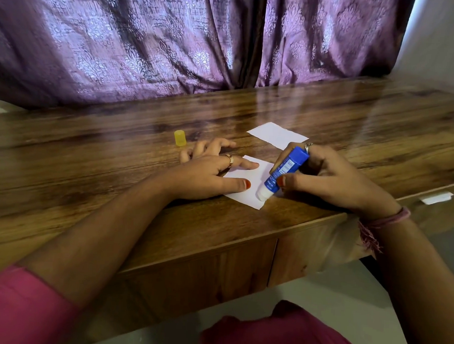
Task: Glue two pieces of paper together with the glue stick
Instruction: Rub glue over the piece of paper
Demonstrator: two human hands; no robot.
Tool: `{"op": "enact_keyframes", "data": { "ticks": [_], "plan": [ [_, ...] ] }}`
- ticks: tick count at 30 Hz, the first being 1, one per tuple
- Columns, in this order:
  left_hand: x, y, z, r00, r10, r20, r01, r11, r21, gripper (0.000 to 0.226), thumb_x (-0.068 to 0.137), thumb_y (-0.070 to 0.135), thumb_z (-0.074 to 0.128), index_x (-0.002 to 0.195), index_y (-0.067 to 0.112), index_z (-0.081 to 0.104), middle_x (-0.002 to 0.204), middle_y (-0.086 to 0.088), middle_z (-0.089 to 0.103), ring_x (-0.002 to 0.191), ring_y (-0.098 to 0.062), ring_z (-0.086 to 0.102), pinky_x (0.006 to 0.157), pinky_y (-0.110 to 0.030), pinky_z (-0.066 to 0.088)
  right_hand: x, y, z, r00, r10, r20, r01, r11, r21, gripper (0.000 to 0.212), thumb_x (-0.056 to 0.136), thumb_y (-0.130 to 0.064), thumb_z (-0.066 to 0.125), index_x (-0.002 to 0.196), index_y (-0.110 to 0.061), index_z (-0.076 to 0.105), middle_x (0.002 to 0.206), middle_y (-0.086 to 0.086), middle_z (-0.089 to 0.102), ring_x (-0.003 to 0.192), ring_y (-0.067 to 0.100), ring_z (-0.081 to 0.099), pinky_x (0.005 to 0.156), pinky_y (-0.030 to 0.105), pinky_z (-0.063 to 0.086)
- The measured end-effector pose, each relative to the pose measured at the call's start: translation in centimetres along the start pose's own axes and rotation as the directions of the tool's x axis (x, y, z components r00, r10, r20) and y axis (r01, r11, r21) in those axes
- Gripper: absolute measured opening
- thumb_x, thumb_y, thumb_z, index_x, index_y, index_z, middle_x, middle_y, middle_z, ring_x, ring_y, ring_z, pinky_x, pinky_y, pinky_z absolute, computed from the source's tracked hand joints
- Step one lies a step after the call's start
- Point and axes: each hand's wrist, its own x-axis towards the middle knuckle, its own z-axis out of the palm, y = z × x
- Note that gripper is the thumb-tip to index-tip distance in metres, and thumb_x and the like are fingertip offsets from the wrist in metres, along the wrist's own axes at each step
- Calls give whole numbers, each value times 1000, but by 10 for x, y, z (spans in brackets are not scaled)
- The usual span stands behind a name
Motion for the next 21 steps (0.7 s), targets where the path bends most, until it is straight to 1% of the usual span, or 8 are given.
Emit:
{"op": "enact_keyframes", "data": {
  "ticks": [4,7,10,12,14,16,19,21],
  "plan": [
    [-1,1,-1,1000,-2,-2,2,1000,2,60,69,70,37,127,58,43,148,17,16,128,-7,9,91,-32,4,0,-4,0,1000,10,12,-9,1000,-15,17,84,-8,69,88,7,61,85,47,53,71,36,53,71,62,43],
    [-1,1,-1,1000,-7,-5,7,1000,-1,60,69,69,37,127,58,43,149,16,16,129,-9,8,91,-33,4,-1,-6,-1,999,10,41,-9,1000,-21,16,85,-4,67,89,10,60,85,46,52,71,42,53,70,59,42],
    [-1,1,-1,1000,-9,-4,9,1000,5,60,69,70,37,127,58,43,149,16,15,130,-10,8,91,-34,5,-2,-7,-1,999,3,39,-2,1000,-15,11,86,0,64,89,10,60,84,47,51,75,32,50,68,52,40],
    [0,1,-1,1000,-6,5,6,1000,7,59,70,70,38,127,58,43,149,16,15,131,-11,8,91,-34,5,-1,-7,0,999,-3,54,4,1000,-14,10,86,-3,65,89,6,62,85,47,51,74,31,50,68,45,39],
    [1,0,0,1000,-1,2,1,1000,1,52,77,69,44,127,57,44,149,16,15,130,-9,8,91,-34,4,-2,-6,0,998,-11,63,12,1000,-14,11,84,-7,67,88,3,63,85,46,52,70,35,51,67,48,39],
    [1,-1,0,1000,6,-6,-6,1000,-1,43,84,62,49,127,56,44,149,16,15,129,-7,7,90,-32,3,-2,-6,0,998,-10,56,10,1000,-3,9,85,-5,67,88,2,63,86,46,52,71,36,52,69,52,41],
    [1,-2,1,1000,13,0,-13,1000,0,43,85,59,50,128,56,44,150,16,14,129,-8,6,89,-32,2,-2,-5,1,998,-12,63,12,1000,9,7,84,-7,67,87,-2,64,85,46,52,74,30,51,69,45,40],
    [1,-1,0,1000,8,8,-8,1000,-3,48,81,65,49,128,56,44,150,16,14,131,-8,5,90,-32,2,-2,-5,1,997,-23,69,22,1000,11,11,80,-13,66,86,-4,65,85,45,52,73,30,51,67,43,39]
  ]
}}
